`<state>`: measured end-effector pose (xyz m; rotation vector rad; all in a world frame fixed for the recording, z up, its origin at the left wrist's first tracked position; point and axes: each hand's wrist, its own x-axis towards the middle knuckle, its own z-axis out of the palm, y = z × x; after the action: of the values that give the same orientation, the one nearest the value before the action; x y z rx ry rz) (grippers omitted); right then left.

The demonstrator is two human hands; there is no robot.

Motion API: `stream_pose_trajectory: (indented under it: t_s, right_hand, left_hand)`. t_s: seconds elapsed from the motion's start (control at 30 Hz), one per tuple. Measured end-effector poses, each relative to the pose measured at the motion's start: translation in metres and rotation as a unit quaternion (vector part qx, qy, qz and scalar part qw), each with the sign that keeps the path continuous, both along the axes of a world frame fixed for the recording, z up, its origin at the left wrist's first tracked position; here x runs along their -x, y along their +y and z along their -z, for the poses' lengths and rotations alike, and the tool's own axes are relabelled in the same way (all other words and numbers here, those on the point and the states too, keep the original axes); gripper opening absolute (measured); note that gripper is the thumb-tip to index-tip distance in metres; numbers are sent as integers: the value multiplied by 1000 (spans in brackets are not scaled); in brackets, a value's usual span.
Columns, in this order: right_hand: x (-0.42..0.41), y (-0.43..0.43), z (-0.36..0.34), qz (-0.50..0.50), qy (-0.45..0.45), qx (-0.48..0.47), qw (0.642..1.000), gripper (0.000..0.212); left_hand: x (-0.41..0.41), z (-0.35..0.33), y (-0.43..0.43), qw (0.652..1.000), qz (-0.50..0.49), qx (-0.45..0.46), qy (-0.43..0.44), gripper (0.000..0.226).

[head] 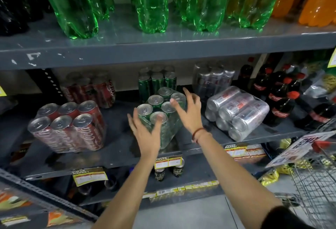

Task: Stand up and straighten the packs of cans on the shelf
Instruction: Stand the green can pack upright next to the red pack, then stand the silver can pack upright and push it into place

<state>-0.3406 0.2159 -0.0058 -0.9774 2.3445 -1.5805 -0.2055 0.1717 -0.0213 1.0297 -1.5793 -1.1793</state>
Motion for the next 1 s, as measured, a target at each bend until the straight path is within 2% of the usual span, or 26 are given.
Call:
stream_pose_trajectory:
  t_s: [0.07, 0.13, 0.23, 0.37, 0.53, 0.67, 0.77, 0.83, 0.9, 0.93, 1.0]
  right_hand:
    - [23, -12, -8, -52, -46, -40, 997, 77]
    - [35, -20, -9, -107, -78, -67, 989, 74]
    - [38, -19, 3, -137, -48, -68, 987, 67]
    - [14, -7, 22, -66, -32, 22, 997, 61]
    - [-14, -5, 29, 29, 6, 12, 999, 68]
    - [-16, -4, 26, 41, 12, 11, 999, 66]
    - [-15, -1, 22, 15, 3, 0, 1000, 66]
    - [-11, 7, 18, -8, -10, -4, 1000, 69]
    - [-2, 21, 10, 0, -17, 23, 1000, 75]
    - [6, 30, 4, 19, -13, 40, 999, 76]
    - [25, 51, -7, 73, 12, 72, 995, 75]
  left_hand:
    - [5, 6, 13, 997, 51, 0, -61, 109]
    - [10, 9, 8, 992, 70, 12, -107, 120]
    - [7, 11, -17, 990, 88, 15, -106, 114]
    - [-6, 9, -64, 971, 181, 80, -136, 103]
    - [-8, -5, -107, 930, 298, 75, -200, 101]
    - [-6, -5, -104, 936, 286, 72, -192, 99]
    - [-9, -11, -99, 934, 281, 78, -208, 104]
    - [-10, -23, -99, 907, 290, 65, -298, 119]
    - [-7, -44, -95, 845, 278, 51, -454, 138]
    - [-3, -58, -90, 820, 266, 64, -503, 145]
    - [15, -85, -75, 818, 268, 114, -496, 151]
